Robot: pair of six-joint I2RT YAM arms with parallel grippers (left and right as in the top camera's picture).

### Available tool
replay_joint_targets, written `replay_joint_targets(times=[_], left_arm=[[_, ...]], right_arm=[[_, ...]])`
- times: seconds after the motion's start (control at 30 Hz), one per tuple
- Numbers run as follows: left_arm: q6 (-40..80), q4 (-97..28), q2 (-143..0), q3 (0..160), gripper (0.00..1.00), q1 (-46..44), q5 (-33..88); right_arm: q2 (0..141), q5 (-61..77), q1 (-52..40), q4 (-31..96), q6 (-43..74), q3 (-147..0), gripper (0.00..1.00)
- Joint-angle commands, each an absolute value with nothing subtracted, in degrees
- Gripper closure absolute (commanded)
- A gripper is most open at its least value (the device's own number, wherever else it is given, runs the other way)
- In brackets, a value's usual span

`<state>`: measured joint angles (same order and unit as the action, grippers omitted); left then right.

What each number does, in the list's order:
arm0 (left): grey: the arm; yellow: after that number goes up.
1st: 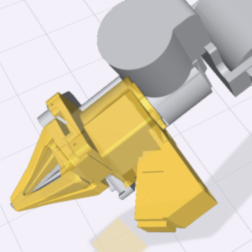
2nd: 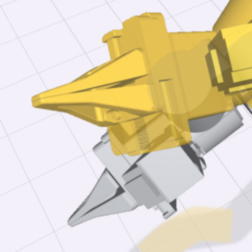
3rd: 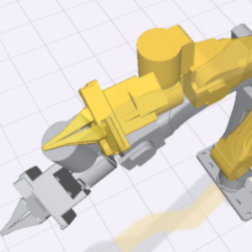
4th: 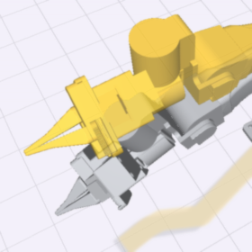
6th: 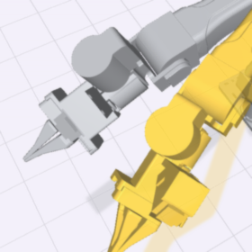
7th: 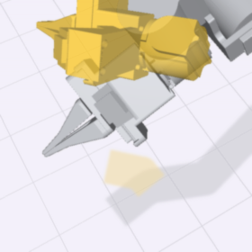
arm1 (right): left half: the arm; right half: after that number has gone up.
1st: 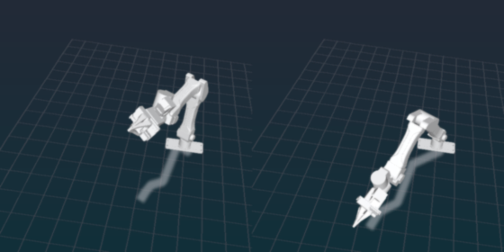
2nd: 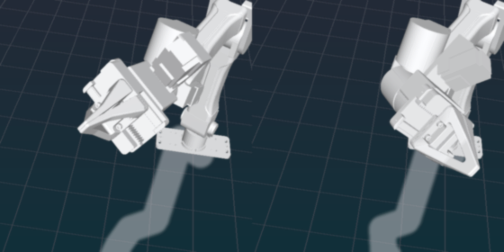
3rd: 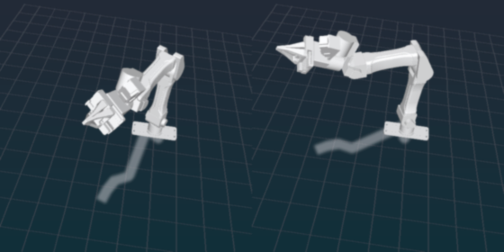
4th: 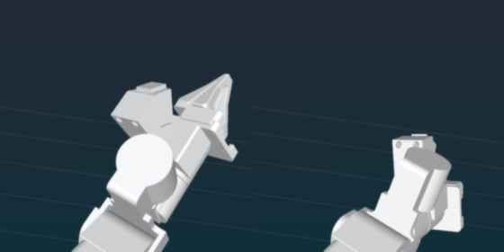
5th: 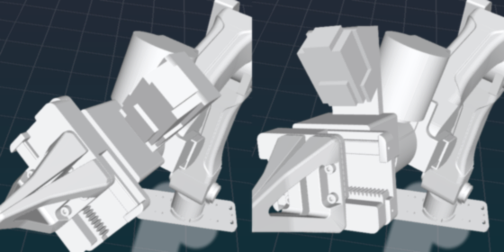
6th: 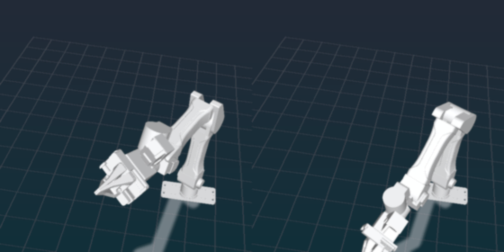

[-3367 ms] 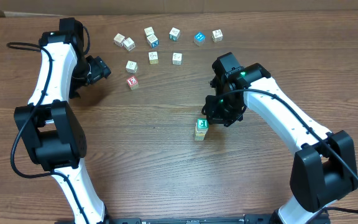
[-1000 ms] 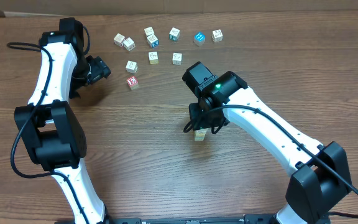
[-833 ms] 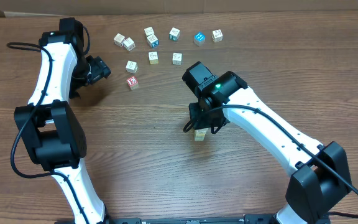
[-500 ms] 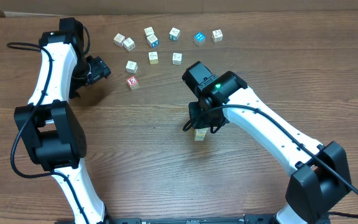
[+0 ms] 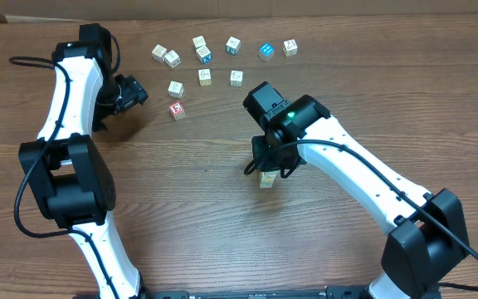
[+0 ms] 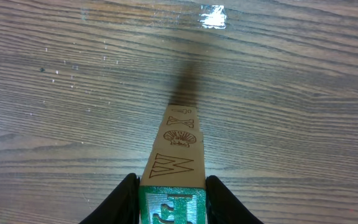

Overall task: Form a tower
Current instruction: 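Open the right gripper and raise it away from the tower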

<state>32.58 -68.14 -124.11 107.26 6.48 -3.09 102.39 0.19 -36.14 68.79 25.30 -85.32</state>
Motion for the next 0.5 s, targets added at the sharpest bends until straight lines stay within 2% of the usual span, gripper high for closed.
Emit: replay_joint_targets(times=[0.0, 0.47], left_arm=[[31.70, -68.29, -122.48, 108.16, 0.00, 6.33, -3.55], [31.70, -68.31, -122.48, 108.16, 0.00, 6.33, -3.55]], right_arm=[[102.37, 0.27, -36.42, 68.38, 25.93, -85.12, 0.68], [102.37, 0.27, -36.42, 68.05, 28.77, -85.12, 0.69]])
